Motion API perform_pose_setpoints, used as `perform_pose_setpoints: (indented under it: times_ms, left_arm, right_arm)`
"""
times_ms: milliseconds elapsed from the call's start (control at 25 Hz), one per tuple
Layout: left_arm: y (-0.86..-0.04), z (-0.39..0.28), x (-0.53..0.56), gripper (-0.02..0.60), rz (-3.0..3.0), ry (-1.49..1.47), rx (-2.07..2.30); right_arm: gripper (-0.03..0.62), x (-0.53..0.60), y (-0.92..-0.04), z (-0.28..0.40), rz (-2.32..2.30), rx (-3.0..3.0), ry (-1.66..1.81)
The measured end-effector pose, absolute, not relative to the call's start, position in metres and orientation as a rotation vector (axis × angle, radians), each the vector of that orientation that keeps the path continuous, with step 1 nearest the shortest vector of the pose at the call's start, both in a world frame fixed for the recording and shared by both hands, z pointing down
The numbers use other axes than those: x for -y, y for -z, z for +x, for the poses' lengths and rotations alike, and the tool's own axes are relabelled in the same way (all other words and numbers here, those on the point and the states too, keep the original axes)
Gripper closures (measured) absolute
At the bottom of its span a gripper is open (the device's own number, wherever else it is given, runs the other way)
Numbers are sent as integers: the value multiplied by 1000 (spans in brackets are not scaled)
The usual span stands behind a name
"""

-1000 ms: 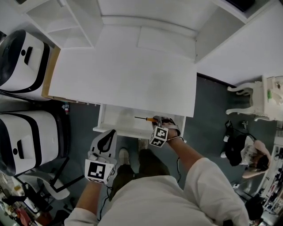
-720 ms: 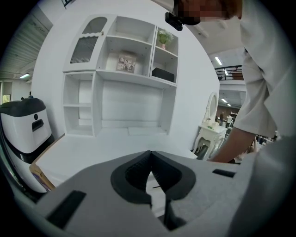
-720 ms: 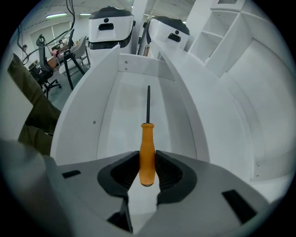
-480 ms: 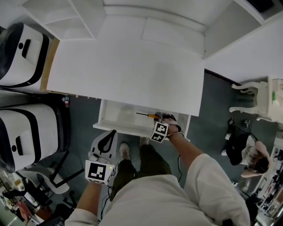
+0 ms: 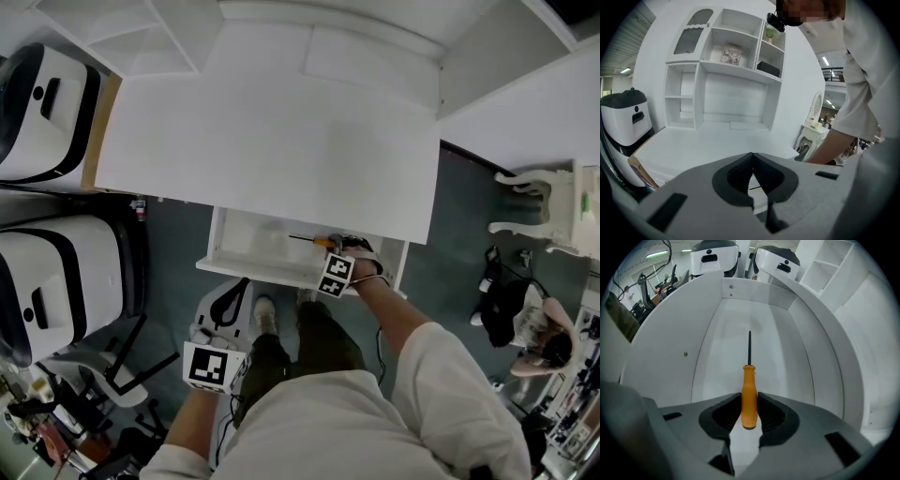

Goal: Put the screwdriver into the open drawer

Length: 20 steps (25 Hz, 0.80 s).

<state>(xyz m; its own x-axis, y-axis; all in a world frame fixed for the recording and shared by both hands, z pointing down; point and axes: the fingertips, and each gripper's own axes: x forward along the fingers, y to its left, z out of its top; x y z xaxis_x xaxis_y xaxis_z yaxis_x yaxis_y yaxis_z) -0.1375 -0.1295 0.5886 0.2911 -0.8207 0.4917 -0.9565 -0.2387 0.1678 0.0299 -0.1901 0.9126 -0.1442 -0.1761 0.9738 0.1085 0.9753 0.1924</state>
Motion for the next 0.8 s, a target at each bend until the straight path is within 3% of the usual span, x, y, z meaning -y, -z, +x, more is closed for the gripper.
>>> perform_pose_setpoints:
  times_ms: [800]
  left_arm:
    - [-600,-142,125,577,2111,-419,1564]
  right_arm:
    - [473,189,-923,30,8,1643,271]
